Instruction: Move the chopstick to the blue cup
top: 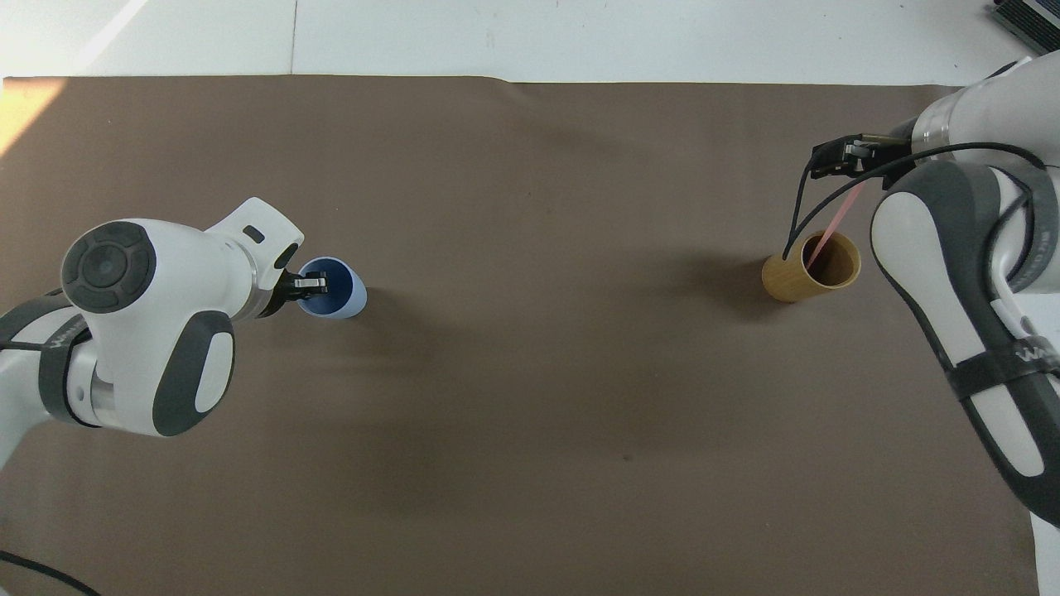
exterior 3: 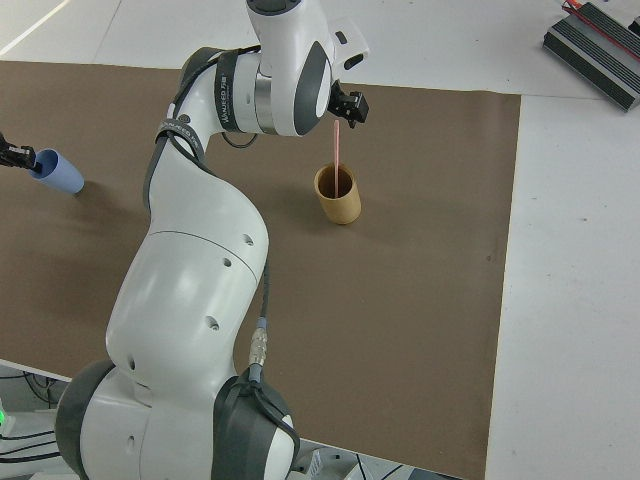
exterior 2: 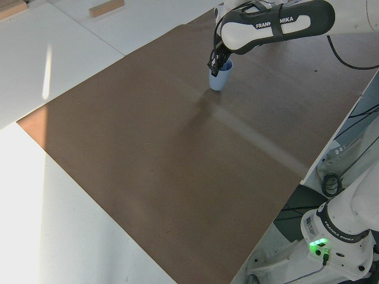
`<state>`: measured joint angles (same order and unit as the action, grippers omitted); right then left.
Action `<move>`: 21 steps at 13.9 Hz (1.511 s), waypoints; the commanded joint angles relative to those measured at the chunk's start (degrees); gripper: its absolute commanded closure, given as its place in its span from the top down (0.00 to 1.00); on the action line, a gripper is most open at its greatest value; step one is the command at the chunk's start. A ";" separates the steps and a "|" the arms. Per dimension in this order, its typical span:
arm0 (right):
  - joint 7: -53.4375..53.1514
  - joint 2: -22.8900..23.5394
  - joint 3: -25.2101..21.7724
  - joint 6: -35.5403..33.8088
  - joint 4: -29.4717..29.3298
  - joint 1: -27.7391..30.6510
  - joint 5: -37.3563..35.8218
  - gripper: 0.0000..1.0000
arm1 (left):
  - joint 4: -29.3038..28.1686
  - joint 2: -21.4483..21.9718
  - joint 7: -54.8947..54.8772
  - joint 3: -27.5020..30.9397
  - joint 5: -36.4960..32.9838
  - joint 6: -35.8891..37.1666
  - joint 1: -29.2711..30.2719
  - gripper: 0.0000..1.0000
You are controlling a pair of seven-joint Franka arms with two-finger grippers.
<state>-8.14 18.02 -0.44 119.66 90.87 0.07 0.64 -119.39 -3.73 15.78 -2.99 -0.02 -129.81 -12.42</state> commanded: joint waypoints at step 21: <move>8.23 -16.87 0.88 -6.02 3.53 1.52 1.03 0.00 | 16.73 -15.87 14.89 0.96 -2.35 -1.67 -28.10 0.00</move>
<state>-1.33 3.78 0.18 113.59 93.01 1.44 0.77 -102.26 -19.57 29.26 -3.19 -1.24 -130.15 -39.26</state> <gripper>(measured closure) 0.912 0.956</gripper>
